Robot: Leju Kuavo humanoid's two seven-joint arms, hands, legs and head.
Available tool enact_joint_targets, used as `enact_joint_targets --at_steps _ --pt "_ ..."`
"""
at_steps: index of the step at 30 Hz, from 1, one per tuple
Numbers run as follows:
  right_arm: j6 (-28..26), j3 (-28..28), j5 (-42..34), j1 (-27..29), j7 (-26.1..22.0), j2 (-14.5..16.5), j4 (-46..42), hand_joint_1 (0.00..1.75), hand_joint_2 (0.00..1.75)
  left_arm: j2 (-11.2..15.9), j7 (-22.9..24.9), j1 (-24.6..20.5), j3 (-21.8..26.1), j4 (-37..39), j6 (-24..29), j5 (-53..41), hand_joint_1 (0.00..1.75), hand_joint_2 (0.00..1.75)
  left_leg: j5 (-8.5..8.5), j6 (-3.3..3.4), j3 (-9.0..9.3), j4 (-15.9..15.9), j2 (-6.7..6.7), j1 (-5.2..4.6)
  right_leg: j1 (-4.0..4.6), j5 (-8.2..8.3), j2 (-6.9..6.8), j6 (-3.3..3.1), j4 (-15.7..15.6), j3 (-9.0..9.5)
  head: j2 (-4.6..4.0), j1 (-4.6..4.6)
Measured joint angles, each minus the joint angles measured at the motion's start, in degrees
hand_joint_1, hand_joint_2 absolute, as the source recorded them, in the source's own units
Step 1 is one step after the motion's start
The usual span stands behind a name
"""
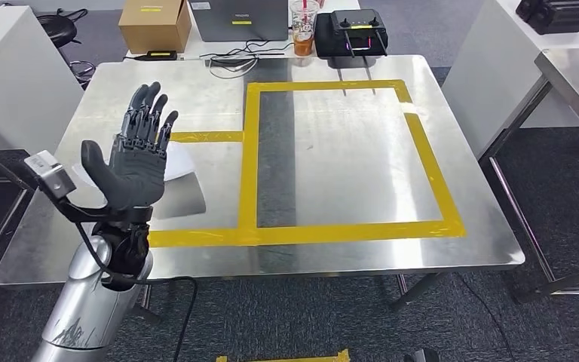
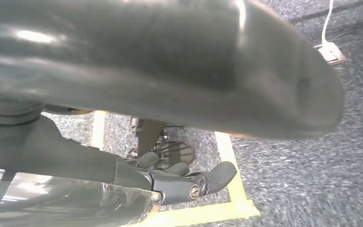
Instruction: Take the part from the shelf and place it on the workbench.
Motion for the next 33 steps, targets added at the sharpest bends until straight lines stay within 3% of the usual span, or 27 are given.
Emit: enact_joint_targets --at_steps 2,4,5,6,7,9,11,15,17,19,21,22,25,26,28,30,31,33 --pt "0.04 -0.11 -0.06 0.31 -0.42 -0.11 0.32 0.0 0.0 0.42 -1.16 2.06 -0.49 -3.15 -0.13 0.27 0.0 0.0 0.46 0.56 0.39 -0.63 0.05 0.23 -0.02 -2.55 -0.07 -0.29 4.81 -2.15 0.0 0.13" --pt "0.07 -0.13 -0.03 0.57 -0.65 -0.27 0.68 0.0 0.0 0.87 -2.14 4.48 -0.81 -5.71 -0.08 0.55 0.0 0.0 0.56 0.79 0.36 -0.68 0.04 0.19 -0.04 -5.71 -0.08 -0.56 12.35 -5.41 0.0 0.19" --pt "0.07 -0.13 0.01 0.73 -0.74 -0.35 0.85 0.0 0.0 1.08 -2.45 5.75 -0.88 -6.85 0.01 0.67 0.0 0.0 0.58 0.77 0.34 -0.66 0.03 0.18 -0.07 -6.43 -0.09 -0.42 14.7 -6.36 0.0 0.19" --pt "0.07 -0.13 0.06 0.87 -0.81 -0.44 0.98 0.0 0.0 1.29 -2.68 6.86 -0.93 -7.94 0.13 0.75 0.0 0.0 0.6 0.73 0.32 -0.64 0.01 0.21 -0.14 -6.33 -0.1 -0.05 14.95 -6.27 0.0 0.2" --pt "0.07 -0.13 0.1 0.94 -0.85 -0.54 1.06 0.0 0.0 1.48 -2.83 7.74 -0.99 -8.92 0.25 0.77 0.0 0.0 0.63 0.67 0.31 -0.58 -0.02 0.25 -0.26 -5.45 -0.11 0.46 12.87 -5.01 0.0 0.21" --pt "0.06 -0.13 0.16 0.84 -0.9 -0.72 1.15 0.0 0.0 1.79 -3.06 8.95 -1.04 -10.73 0.4 0.79 0.0 0.0 0.56 0.3 0.16 -0.15 -0.09 0.21 -0.51 -2.99 -0.16 1.27 4.97 -0.6 0.0 0.24" --pt "0.03 -0.13 0.18 0.69 -0.96 -0.79 1.15 0.0 0.0 2.05 -3.27 9.97 -1.06 -12.39 0.47 0.79 0.0 0.0 0.38 -0.33 -0.15 0.47 -0.11 0.0 -0.51 -1.57 -0.11 0.95 0.07 2.15 0.0 0.19" --pt "-0.06 -0.11 0.21 0.73 -1.02 -0.75 1.19 0.0 0.0 2.62 -3.47 12.16 -1.13 -15.13 0.48 0.75 0.0 0.0 -0.09 -1.52 -0.71 1.32 -0.08 0.31 -0.35 -0.77 -0.07 -0.56 -0.51 2.29 0.0 0.13" --pt "-0.1 -0.12 0.22 0.74 -1.02 -0.73 1.19 0.0 0.0 2.91 -3.5 12.88 -1.12 -16.1 0.42 0.68 0.0 0.0 -3.33 -2.11 -2.42 5.62 -0.04 0.56 -0.53 -0.42 -0.16 -1.13 -0.62 2.1 0.0 0.02" --pt "-0.15 -0.13 0.22 0.76 -1.02 -0.76 1.19 0.0 0.0 3.09 -3.49 13.45 -1.12 -16.63 0.36 0.48 0.0 0.0 -7.59 -2.57 -5.11 12.97 -0.01 0.76 -0.36 -0.12 -0.27 -1.51 -0.59 1.67 0.0 -0.07" --pt "-0.22 -0.12 0.22 0.8 -1.03 -0.75 1.2 0.0 0.0 3.21 -3.46 13.94 -1.11 -16.91 0.31 0.24 0.0 0.0 -8.93 -2.62 -5.8 16.45 -0.01 0.84 -0.15 0.25 -0.35 -1.7 -0.57 1.17 0.0 -0.08" --pt "-0.25 -0.11 0.22 0.81 -1.04 -0.74 1.21 0.0 0.0 3.25 -3.42 14.08 -1.09 -17.06 0.27 0.15 0.0 0.0 -8.16 -2.44 -4.52 15.02 0.0 0.83 -0.07 0.44 -0.35 -1.69 -0.57 0.97 0.0 -0.08" --pt "-0.26 -0.1 0.24 0.79 -1.04 -0.53 1.2 0.0 0.0 3.28 -3.25 14.14 -1.0 -17.77 0.04 0.04 0.0 0.0 -4.83 -1.12 2.56 4.02 0.07 0.38 0.21 0.99 -0.34 -1.38 -0.57 0.69 0.0 -0.04" --pt "-0.26 -0.09 0.25 0.77 -1.04 -0.43 1.2 0.0 0.0 3.27 -3.2 14.14 -0.98 -18.03 -0.04 0.02 0.0 0.0 -4.44 -0.73 3.87 1.75 0.11 0.1 0.23 1.18 -0.39 -1.17 -0.56 0.6 0.0 -0.05" --pt "-0.26 -0.08 0.25 0.71 -1.04 -0.28 1.19 0.0 0.0 3.27 -3.12 14.2 -0.92 -18.4 -0.14 -0.02 0.0 0.0 -4.18 -0.25 4.16 0.69 0.15 -0.35 0.18 1.63 -0.49 -0.53 -0.71 0.45 0.0 -0.04" --pt "-0.25 -0.08 0.25 0.67 -1.03 -0.26 1.19 0.0 0.0 3.27 -3.05 14.21 -0.86 -18.66 -0.23 -0.06 0.0 0.0 -3.16 0.28 4.2 -0.15 0.19 -0.17 0.04 1.68 -0.53 0.05 -0.55 0.12 0.0 -0.01" --pt "-0.26 -0.07 0.25 0.65 -1.02 -0.25 1.19 0.0 0.0 3.25 -3.01 14.17 -0.84 -18.75 -0.28 -0.08 0.0 0.0 -2.52 0.59 4.17 -0.62 0.25 -0.02 0.05 0.89 -0.52 0.07 0.46 -0.46 0.0 0.06" --pt "-0.28 -0.06 0.23 0.6 -1.0 -0.28 1.19 0.0 0.0 3.15 -2.93 14.13 -0.83 -18.82 -0.36 -0.17 0.0 0.0 -1.47 0.98 3.62 -1.12 0.36 0.08 0.02 -2.6 -0.48 -0.37 6.12 -2.93 0.0 0.2"
